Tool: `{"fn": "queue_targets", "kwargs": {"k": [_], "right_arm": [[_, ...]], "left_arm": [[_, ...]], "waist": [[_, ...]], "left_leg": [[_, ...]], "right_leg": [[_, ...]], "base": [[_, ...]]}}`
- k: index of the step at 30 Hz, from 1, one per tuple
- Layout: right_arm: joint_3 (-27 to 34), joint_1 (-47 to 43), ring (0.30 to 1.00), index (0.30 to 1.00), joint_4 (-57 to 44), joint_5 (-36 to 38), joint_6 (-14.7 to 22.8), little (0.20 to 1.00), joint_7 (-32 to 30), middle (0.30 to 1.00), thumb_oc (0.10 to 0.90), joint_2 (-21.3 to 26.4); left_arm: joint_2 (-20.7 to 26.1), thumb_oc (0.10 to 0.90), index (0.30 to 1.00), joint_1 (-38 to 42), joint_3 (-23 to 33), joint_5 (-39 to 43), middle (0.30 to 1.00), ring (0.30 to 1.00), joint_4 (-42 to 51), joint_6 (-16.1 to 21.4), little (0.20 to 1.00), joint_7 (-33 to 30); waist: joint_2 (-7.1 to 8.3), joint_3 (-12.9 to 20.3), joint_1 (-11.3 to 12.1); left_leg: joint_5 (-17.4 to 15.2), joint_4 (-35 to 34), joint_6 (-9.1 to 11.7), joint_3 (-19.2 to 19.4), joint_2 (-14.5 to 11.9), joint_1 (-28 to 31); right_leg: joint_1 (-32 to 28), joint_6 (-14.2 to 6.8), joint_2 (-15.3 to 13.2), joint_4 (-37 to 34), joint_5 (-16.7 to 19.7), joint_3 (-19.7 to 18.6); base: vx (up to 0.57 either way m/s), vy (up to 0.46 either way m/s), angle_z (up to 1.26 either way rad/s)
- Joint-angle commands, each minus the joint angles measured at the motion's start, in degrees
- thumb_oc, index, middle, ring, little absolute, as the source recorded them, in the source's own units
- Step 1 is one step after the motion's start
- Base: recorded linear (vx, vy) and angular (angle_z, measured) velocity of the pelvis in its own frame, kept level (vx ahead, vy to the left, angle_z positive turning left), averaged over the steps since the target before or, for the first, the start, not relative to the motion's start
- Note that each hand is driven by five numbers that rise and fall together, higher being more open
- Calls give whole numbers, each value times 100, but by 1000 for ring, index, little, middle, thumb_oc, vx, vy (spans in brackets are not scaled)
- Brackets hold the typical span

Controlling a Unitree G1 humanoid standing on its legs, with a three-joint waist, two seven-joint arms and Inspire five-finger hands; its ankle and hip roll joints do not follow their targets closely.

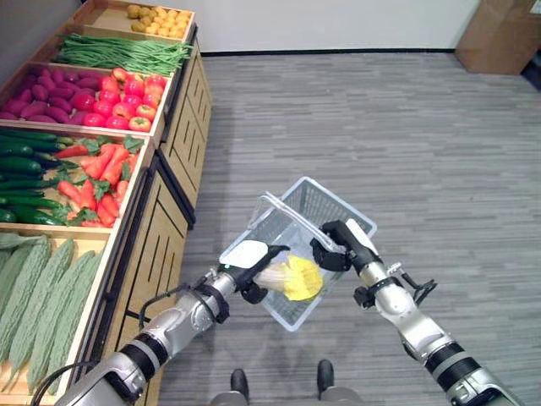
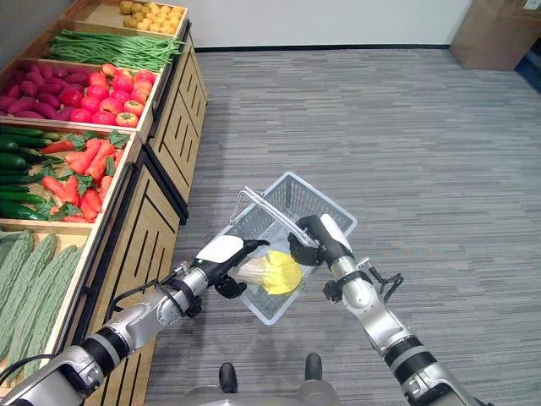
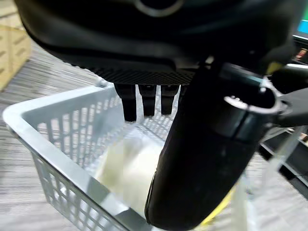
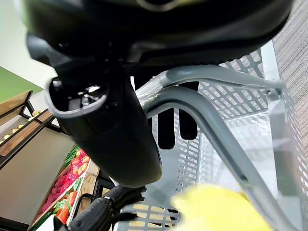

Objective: Get the vegetables into the basket

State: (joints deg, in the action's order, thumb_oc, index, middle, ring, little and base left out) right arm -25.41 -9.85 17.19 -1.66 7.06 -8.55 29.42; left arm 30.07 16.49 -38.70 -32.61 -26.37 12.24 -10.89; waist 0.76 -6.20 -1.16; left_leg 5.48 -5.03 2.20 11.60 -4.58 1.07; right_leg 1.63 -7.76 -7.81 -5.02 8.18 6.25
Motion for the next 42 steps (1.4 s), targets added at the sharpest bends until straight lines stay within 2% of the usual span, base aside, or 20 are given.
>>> {"fn": "queue_targets", "kwargs": {"k": [1,9,15,19,20,22,27,31,37,40,42], "right_arm": [[324,-290,300,300,-628,274,801,300,-289,300,400,-127],[569,119,300,300,-213,63,724,300,-379,300,400,-113],[1169,662,300,300,674,-278,562,300,-563,300,400,-119],[1608,998,300,300,1399,-447,471,300,-651,300,400,-99],[1721,1107,300,300,1713,-480,446,300,-664,300,400,-109],[1795,1171,300,300,2223,-473,445,300,-681,300,400,-112],[1921,1174,300,300,3049,-388,449,300,-769,300,400,-135],[2035,1170,300,300,3865,-215,365,300,-777,300,400,-229],[2065,1206,300,300,4533,-214,232,300,-730,300,400,-296],[2125,1195,300,300,5049,-170,136,300,-709,300,400,-354],[2060,1109,300,300,5296,-200,44,300,-708,300,400,-378]], "left_arm": [[-132,900,1000,261,402,-162,1000,1000,-421,4,1000,-562],[-137,900,1000,-244,771,-109,1000,1000,-665,-59,1000,-685],[-105,900,1000,-1346,1620,965,1000,1000,-721,122,1000,-461],[-206,900,1000,-1942,2176,1433,1000,1000,-1446,54,1000,-315],[-300,900,1000,-2076,2346,1499,1000,1000,-1937,-8,1000,-293],[-403,900,1000,-2073,2320,1315,1000,1000,-2674,-85,1000,-279],[-594,900,1000,-2090,2120,907,1000,1000,-3563,-182,1000,-115],[-778,900,1000,-2124,2204,787,1000,1000,-4298,-363,1000,-17],[-973,900,1000,-2171,2430,892,1000,1000,-4634,-499,1000,-67],[-1093,900,1000,-2147,2611,1189,1000,1000,-4726,-573,1000,-107],[-1169,900,1000,-2032,2738,1596,1000,1000,-4768,-618,1000,-134]], "waist": [[161,643,21],[173,644,52],[171,597,166],[172,545,236],[175,525,261],[173,483,266],[152,452,259],[137,421,236],[125,361,229],[114,270,230],[74,81,249]], "left_leg": [[-346,3,281,-427,-160,-81],[-331,3,296,-449,-160,-89],[-298,3,292,-558,-144,-111],[-263,26,287,-669,-131,-159],[-249,39,290,-699,-137,-183],[-238,60,297,-738,-133,-210],[-238,78,304,-755,-140,-244],[-235,76,308,-752,-157,-257],[-229,82,329,-769,-184,-271],[-218,121,346,-820,-229,-285],[-180,223,365,-936,-332,-391]], "right_leg": [[2,-286,-206,2,-321,-34],[-21,-279,-200,2,-329,20],[-70,-267,-206,2,-349,106],[-95,-258,-206,2,-364,188],[-106,-256,-210,2,-365,217],[-112,-249,-205,2,-361,247],[-114,-239,-199,2,-361,270],[-80,-226,-179,2,-358,241],[-67,-198,-163,10,-373,239],[-80,-150,-134,104,-448,275],[124,-41,-69,563,-674,310]], "base": [[0,0,0],[0,0,0],[2,-2,2],[3,-8,11],[0,-10,15],[-8,-4,8],[-9,-1,6],[-4,2,2],[2,-5,0],[4,-57,2],[-46,-125,14]]}}
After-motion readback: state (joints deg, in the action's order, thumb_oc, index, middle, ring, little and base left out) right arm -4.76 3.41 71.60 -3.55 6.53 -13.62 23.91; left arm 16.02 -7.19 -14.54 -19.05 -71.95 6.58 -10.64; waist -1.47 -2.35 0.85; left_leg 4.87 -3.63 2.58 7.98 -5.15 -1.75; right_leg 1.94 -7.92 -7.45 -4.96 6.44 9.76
